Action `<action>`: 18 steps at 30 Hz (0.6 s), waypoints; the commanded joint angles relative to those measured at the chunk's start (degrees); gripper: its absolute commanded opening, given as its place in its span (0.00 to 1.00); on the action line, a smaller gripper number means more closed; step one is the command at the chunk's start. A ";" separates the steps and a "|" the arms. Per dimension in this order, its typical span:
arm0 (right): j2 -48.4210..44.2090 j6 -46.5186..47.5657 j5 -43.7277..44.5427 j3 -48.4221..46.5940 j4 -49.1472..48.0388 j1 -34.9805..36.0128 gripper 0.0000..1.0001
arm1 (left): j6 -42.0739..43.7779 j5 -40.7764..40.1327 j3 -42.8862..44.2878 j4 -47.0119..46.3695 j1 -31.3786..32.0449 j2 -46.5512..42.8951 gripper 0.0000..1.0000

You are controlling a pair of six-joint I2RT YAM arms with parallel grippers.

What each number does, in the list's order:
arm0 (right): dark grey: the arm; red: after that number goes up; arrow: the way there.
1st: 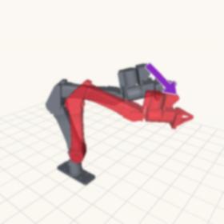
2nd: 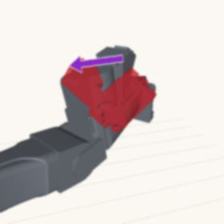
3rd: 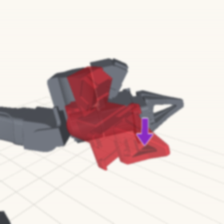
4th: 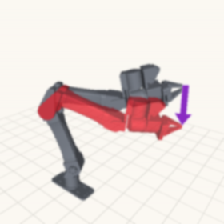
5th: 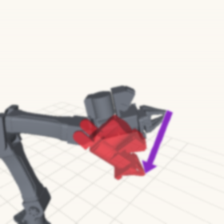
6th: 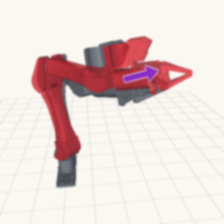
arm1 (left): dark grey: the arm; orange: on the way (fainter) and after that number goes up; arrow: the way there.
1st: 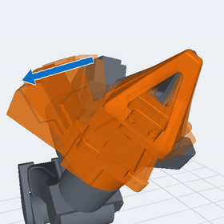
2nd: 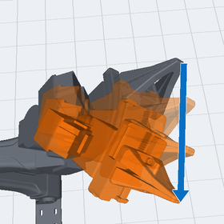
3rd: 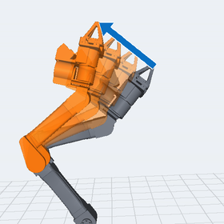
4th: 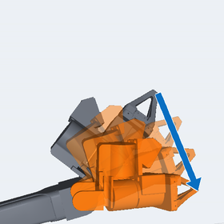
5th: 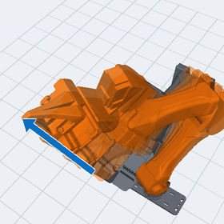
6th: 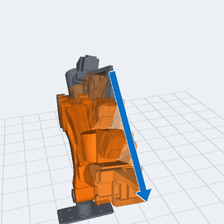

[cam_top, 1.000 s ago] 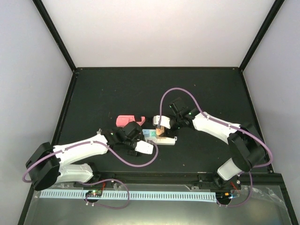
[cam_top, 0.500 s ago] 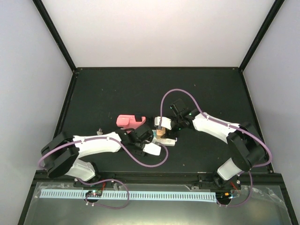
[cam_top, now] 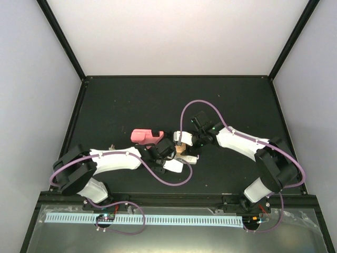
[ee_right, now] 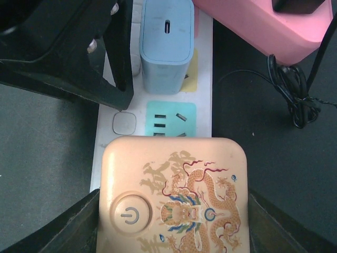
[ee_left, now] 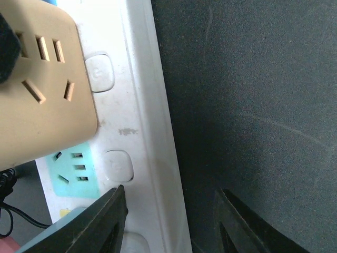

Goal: Pull the plug off the socket

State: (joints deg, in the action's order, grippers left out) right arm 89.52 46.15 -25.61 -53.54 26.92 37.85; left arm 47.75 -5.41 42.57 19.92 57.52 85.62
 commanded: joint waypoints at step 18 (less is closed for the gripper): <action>-4.15 1.38 -7.25 -1.45 3.41 -2.67 0.50 | 0.37 1.37 -0.47 5.83 0.30 4.67 0.43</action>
State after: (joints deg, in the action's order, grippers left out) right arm 89.30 46.19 -27.40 -53.60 28.12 36.23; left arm 47.88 -5.32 43.64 20.25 57.56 86.78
